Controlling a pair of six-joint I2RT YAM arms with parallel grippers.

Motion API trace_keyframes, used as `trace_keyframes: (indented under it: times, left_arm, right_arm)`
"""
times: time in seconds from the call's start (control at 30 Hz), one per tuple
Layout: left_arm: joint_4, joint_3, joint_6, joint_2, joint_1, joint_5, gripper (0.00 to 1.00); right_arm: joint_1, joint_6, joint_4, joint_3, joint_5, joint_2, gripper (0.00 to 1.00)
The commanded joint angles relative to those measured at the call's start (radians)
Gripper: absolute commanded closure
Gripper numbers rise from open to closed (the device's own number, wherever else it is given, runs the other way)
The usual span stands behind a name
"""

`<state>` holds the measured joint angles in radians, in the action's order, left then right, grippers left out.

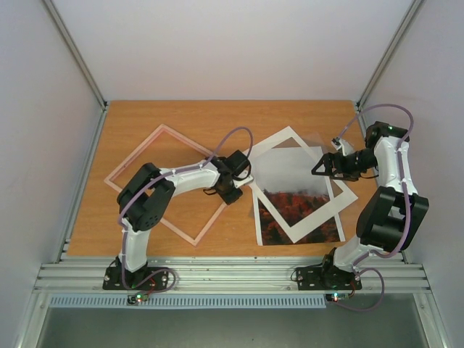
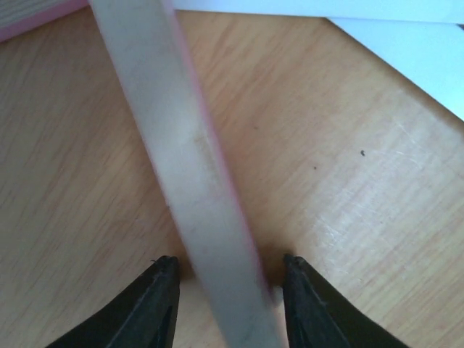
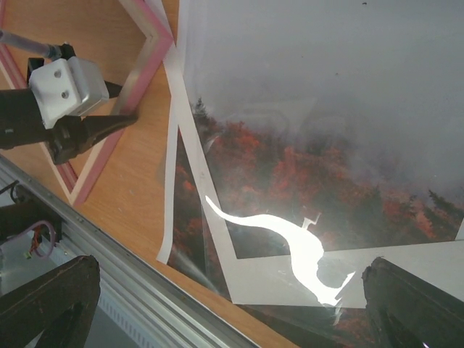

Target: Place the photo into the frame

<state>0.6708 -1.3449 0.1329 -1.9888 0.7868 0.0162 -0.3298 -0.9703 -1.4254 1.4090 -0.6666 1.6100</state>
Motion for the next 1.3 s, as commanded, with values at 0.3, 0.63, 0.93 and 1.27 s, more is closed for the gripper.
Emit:
trace_keyframes:
  times: [0.3,0.63,0.93,1.27]
  left_arm:
    - [0.038,0.31,0.312,0.288,-0.004,-0.02,0.97]
    - [0.128,0.485,0.463,0.525,-0.015,0.049,1.0]
    - [0.144,0.554,0.647,0.581,-0.012,0.107,1.0]
    - [0.105,0.488,0.557,0.454,0.013,0.11,0.96]
  right_arm:
    - [0.007,-0.022,0.01,-0.035,0.003,-0.045,0.01]
    - [0.006,-0.037,0.018,-0.034,0.007,-0.037,0.01]
    - [0.0,-0.018,0.041,-0.039,-0.003,-0.016,0.02]
    - [-0.024,0.012,0.059,-0.011,0.019,0.022,0.02]
